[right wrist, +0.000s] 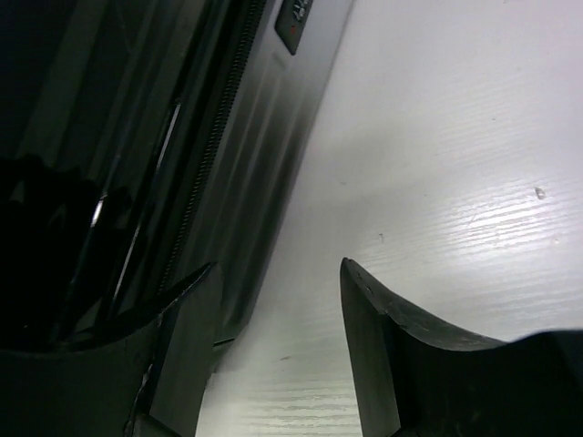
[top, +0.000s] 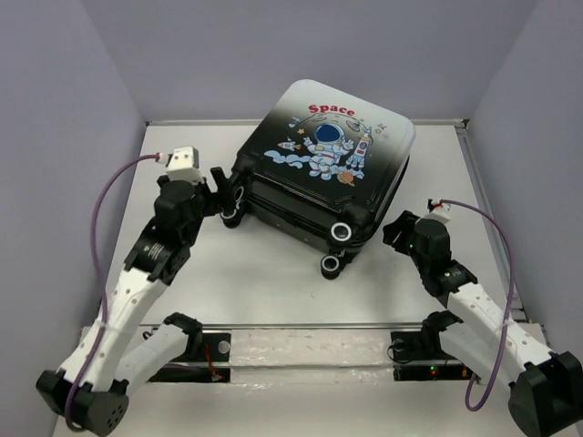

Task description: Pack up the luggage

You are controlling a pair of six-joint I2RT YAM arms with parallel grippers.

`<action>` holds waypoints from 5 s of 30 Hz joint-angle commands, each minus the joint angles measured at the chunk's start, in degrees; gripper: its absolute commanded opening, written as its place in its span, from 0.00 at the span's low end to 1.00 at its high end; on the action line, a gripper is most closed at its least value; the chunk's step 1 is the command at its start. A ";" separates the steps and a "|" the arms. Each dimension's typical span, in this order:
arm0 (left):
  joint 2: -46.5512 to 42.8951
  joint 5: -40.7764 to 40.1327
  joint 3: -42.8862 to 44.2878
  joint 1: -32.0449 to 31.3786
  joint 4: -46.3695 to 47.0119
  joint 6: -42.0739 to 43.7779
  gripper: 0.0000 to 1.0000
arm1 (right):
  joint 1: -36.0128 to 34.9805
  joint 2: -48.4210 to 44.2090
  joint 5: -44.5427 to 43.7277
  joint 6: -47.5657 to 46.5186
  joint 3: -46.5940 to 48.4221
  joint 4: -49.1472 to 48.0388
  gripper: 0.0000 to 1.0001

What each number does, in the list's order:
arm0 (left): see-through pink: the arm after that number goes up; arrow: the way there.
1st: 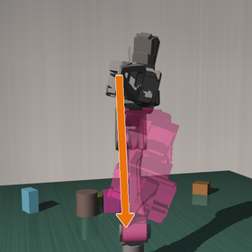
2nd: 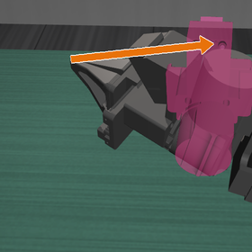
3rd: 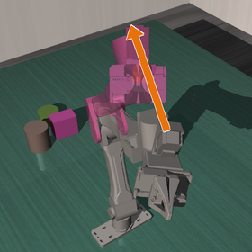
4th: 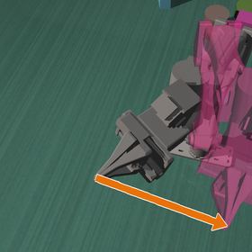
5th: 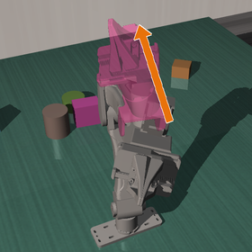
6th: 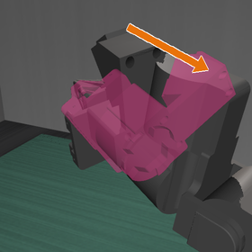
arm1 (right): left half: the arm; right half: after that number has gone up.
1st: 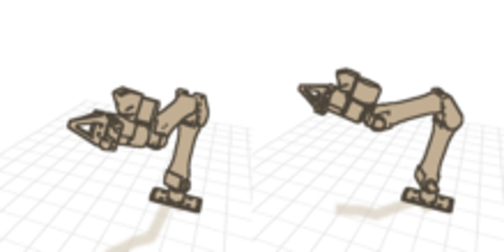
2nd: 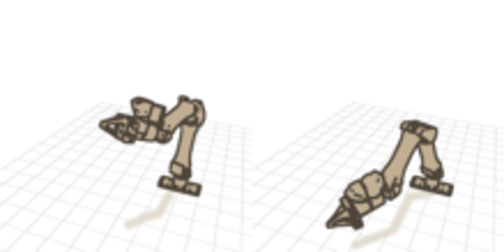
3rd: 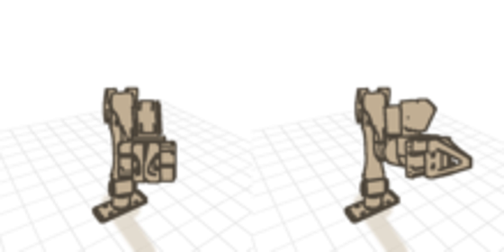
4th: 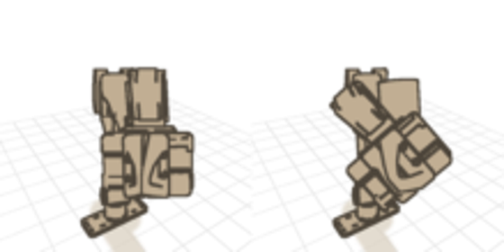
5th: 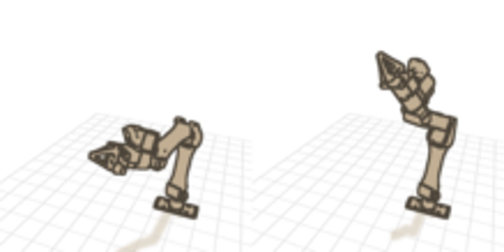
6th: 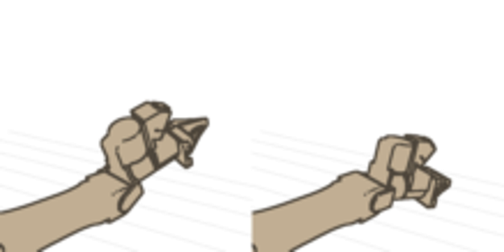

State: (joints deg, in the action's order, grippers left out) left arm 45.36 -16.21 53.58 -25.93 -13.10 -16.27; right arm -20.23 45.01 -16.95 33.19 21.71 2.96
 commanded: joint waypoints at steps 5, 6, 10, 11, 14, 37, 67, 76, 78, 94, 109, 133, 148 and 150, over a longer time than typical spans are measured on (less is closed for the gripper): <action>12.81 10.67 -0.41 5.80 0.09 9.59 0.99 | 0.37 -1.95 6.14 -1.99 0.61 -2.35 0.65; 13.25 11.10 -0.23 5.89 0.70 10.03 0.99 | 0.37 -1.95 6.40 -2.08 0.52 -2.35 0.66; 17.99 10.86 2.13 6.07 0.98 11.00 0.99 | 0.37 -1.25 7.98 -1.81 0.00 -4.80 0.67; 20.53 10.15 3.36 6.07 0.63 11.43 0.99 | 0.37 -0.72 8.42 -1.90 -0.01 -5.16 0.67; 24.15 9.44 4.33 6.16 0.53 11.79 0.99 | 0.37 -0.28 9.04 -1.90 -0.36 -5.86 0.67; 21.27 19.98 1.71 6.16 5.45 8.02 0.06 | 2.91 14.31 11.05 -6.03 11.06 -7.97 0.33; -6.25 26.40 -23.17 -9.40 21.54 -19.24 0.06 | 5.55 25.24 37.36 -18.34 37.37 -1.29 0.91; -9.86 22.80 -25.46 -9.31 26.81 -26.26 0.06 | 5.55 0.00 39.88 -8.32 1.69 -23.59 0.07; -10.12 22.80 -25.46 -9.31 27.52 -27.32 0.06 | 5.55 -1.24 40.42 -7.70 -4.56 -27.91 0.07; -12.76 22.71 -24.84 -9.31 26.64 -28.73 0.06 | 5.55 16.41 31.10 -6.82 -13.99 -59.64 0.52; -13.99 24.20 -23.44 -9.31 25.23 -29.26 0.06 | 5.55 41.20 37.16 -5.42 -8.53 -86.10 0.58; -15.48 22.53 -24.14 -9.31 23.21 -29.69 0.06 | 5.55 43.93 25.90 -7.88 -8.01 -99.73 0.52; -14.16 22.62 -26.69 -9.31 25.93 -30.84 0.06 | 5.55 42.61 31.18 -1.11 -4.57 -101.31 0.07; -13.20 23.41 -26.42 -9.31 27.07 -31.10 0.06 | 4.94 41.48 32.06 0.11 -5.54 -101.40 0.07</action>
State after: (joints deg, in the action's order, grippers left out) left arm 32.95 1.61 25.32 -34.09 -2.33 -51.59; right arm -15.00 89.86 14.57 30.37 14.66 -71.85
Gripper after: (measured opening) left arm 0.604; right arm 0.153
